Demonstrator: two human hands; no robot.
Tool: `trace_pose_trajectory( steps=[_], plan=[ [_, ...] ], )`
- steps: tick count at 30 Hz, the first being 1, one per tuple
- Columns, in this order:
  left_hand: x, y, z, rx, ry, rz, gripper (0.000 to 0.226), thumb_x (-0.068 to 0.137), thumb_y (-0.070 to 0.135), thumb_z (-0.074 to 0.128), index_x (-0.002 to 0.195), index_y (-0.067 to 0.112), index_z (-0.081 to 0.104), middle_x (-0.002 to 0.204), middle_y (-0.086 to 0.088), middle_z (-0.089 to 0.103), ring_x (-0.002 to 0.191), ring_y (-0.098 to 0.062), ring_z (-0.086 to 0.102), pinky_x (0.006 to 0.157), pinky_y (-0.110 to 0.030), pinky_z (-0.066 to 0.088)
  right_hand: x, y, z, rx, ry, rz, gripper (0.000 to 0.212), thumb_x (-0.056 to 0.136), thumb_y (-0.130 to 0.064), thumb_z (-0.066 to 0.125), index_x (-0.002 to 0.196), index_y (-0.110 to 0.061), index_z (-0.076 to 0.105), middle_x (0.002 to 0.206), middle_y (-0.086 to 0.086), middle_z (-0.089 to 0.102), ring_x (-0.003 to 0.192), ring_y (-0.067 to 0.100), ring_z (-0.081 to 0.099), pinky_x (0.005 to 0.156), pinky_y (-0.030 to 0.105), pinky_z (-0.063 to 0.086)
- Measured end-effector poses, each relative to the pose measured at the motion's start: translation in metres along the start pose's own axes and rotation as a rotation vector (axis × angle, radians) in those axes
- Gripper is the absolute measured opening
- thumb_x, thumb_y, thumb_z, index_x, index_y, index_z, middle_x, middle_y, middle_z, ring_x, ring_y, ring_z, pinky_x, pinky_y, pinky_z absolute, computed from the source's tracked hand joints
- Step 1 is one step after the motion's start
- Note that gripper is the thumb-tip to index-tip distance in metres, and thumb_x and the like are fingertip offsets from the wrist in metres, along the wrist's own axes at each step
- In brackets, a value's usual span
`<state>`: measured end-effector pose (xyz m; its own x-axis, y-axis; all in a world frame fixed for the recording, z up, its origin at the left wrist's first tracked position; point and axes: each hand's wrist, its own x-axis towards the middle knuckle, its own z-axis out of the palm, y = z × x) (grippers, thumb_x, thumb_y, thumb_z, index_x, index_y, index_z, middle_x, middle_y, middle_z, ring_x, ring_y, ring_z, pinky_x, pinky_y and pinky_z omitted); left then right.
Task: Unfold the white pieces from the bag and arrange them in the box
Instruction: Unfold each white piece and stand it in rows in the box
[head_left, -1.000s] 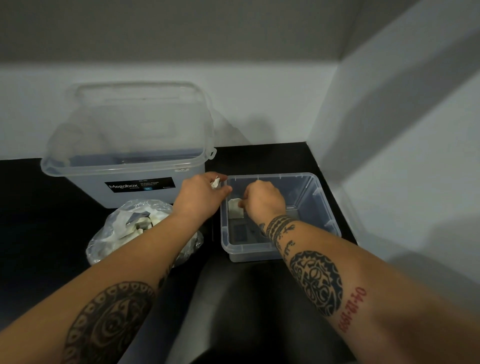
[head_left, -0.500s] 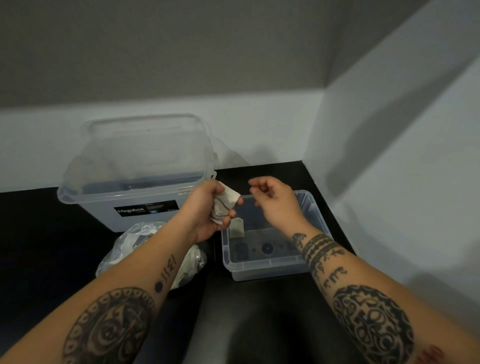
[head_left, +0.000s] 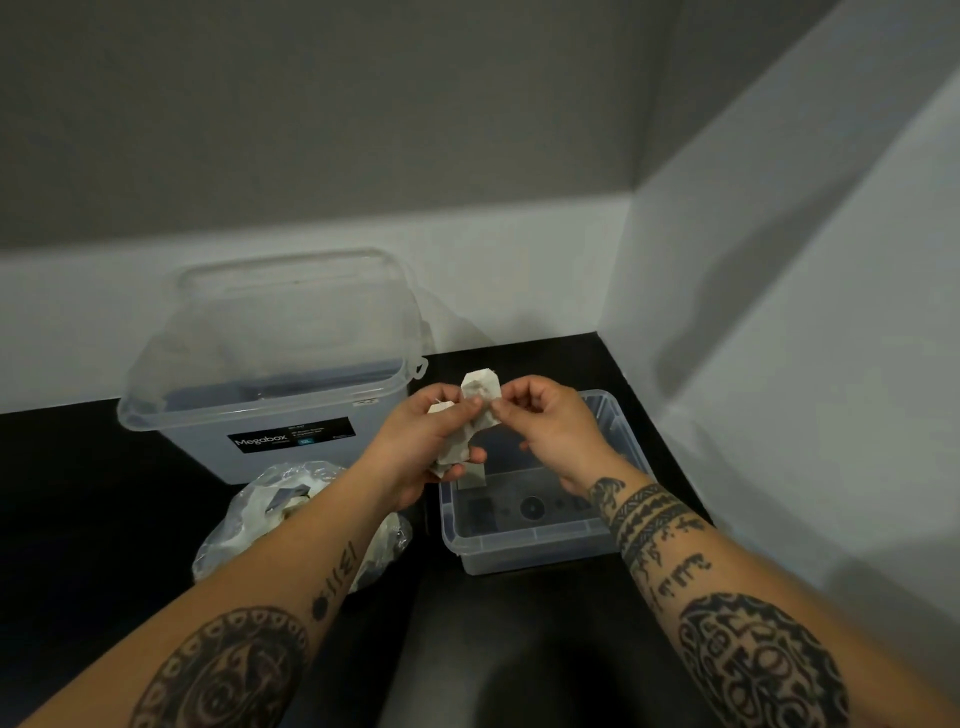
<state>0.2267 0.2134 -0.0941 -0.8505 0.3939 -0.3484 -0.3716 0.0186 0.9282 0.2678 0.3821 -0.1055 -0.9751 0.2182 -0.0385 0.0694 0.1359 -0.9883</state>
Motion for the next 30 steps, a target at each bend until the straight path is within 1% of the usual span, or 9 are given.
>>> trace_pose_trajectory(
  steps=[4, 7, 10, 13, 16, 21, 24, 26, 30],
  plan=[
    [-0.001, -0.001, 0.002, 0.143, 0.104, 0.168, 0.003, 0.093, 0.024, 0.074, 0.095, 0.026, 0.072, 0.092, -0.004, 0.074, 0.07, -0.021, 0.07, 0.05, -0.028, 0.05, -0.001, 0.004, 0.0, 0.006, -0.002, -0.059, 0.011, 0.092, -0.016, 0.073, 0.1, -0.023, 0.071, 0.094, -0.005, 0.072, 0.08, -0.001, 0.065, 0.068, 0.017, 0.05],
    [0.0, -0.002, 0.003, 0.217, 0.15, 0.206, 0.007, 0.094, 0.021, 0.074, 0.094, 0.028, 0.073, 0.08, 0.0, 0.074, 0.069, -0.022, 0.07, 0.051, -0.029, 0.052, -0.001, 0.003, -0.003, 0.093, -0.004, -0.103, 0.023, 0.09, -0.017, 0.074, 0.11, -0.027, 0.07, 0.106, -0.003, 0.071, 0.097, 0.007, 0.067, 0.08, 0.022, 0.056],
    [-0.001, -0.001, 0.002, 0.239, 0.155, 0.217, 0.009, 0.093, 0.021, 0.075, 0.099, 0.028, 0.074, 0.086, -0.005, 0.075, 0.071, -0.022, 0.071, 0.054, -0.03, 0.055, 0.002, 0.0, -0.004, 0.003, 0.047, -0.141, 0.012, 0.09, -0.019, 0.075, 0.098, -0.028, 0.074, 0.098, -0.005, 0.074, 0.094, 0.007, 0.069, 0.081, 0.023, 0.056],
    [-0.003, -0.001, 0.001, 0.224, 0.143, 0.242, 0.012, 0.093, 0.021, 0.074, 0.103, 0.028, 0.076, 0.089, -0.008, 0.074, 0.069, -0.021, 0.07, 0.054, -0.029, 0.054, 0.003, -0.003, -0.005, -0.055, 0.053, -0.164, 0.011, 0.09, -0.017, 0.074, 0.091, -0.028, 0.074, 0.092, -0.009, 0.075, 0.09, 0.003, 0.068, 0.081, 0.018, 0.055],
    [-0.003, 0.0, 0.002, 0.227, 0.168, 0.247, 0.007, 0.095, 0.021, 0.072, 0.101, 0.023, 0.075, 0.091, -0.009, 0.074, 0.068, -0.02, 0.069, 0.052, -0.028, 0.053, 0.002, -0.004, -0.005, -0.073, 0.023, -0.172, 0.01, 0.091, -0.018, 0.073, 0.093, -0.027, 0.074, 0.093, -0.008, 0.074, 0.089, 0.002, 0.067, 0.079, 0.015, 0.055],
    [0.0, -0.001, 0.002, 0.191, 0.167, 0.229, 0.007, 0.094, 0.021, 0.073, 0.101, 0.02, 0.075, 0.092, -0.011, 0.074, 0.066, -0.02, 0.067, 0.05, -0.027, 0.051, 0.003, 0.001, -0.002, -0.083, 0.006, -0.169, 0.017, 0.091, -0.021, 0.074, 0.107, -0.028, 0.073, 0.1, -0.006, 0.074, 0.095, 0.006, 0.069, 0.085, 0.022, 0.058],
    [0.0, -0.003, -0.001, 0.213, 0.17, 0.213, 0.009, 0.094, 0.021, 0.073, 0.102, 0.023, 0.075, 0.091, -0.009, 0.074, 0.067, -0.018, 0.067, 0.053, -0.027, 0.054, 0.004, 0.005, 0.0, -0.137, 0.013, -0.119, 0.008, 0.093, -0.023, 0.072, 0.101, -0.025, 0.075, 0.094, -0.005, 0.074, 0.089, 0.008, 0.069, 0.078, 0.019, 0.057],
    [0.002, -0.005, -0.005, 0.225, 0.218, 0.2, 0.01, 0.095, 0.021, 0.072, 0.104, 0.025, 0.075, 0.088, -0.007, 0.073, 0.066, -0.016, 0.065, 0.053, -0.025, 0.055, 0.008, 0.013, 0.0, -0.18, 0.004, -0.058, 0.008, 0.093, -0.023, 0.072, 0.1, -0.024, 0.075, 0.094, -0.006, 0.074, 0.087, 0.007, 0.069, 0.075, 0.016, 0.055],
    [0.009, -0.014, -0.017, 0.388, 0.356, 0.172, 0.001, 0.095, 0.027, 0.072, 0.095, 0.027, 0.072, 0.083, -0.005, 0.071, 0.065, -0.014, 0.066, 0.052, -0.023, 0.055, 0.014, 0.039, 0.006, -0.355, -0.072, 0.114, 0.007, 0.091, -0.025, 0.074, 0.097, -0.023, 0.075, 0.093, -0.004, 0.074, 0.089, 0.012, 0.07, 0.087, 0.035, 0.059]
  ],
)
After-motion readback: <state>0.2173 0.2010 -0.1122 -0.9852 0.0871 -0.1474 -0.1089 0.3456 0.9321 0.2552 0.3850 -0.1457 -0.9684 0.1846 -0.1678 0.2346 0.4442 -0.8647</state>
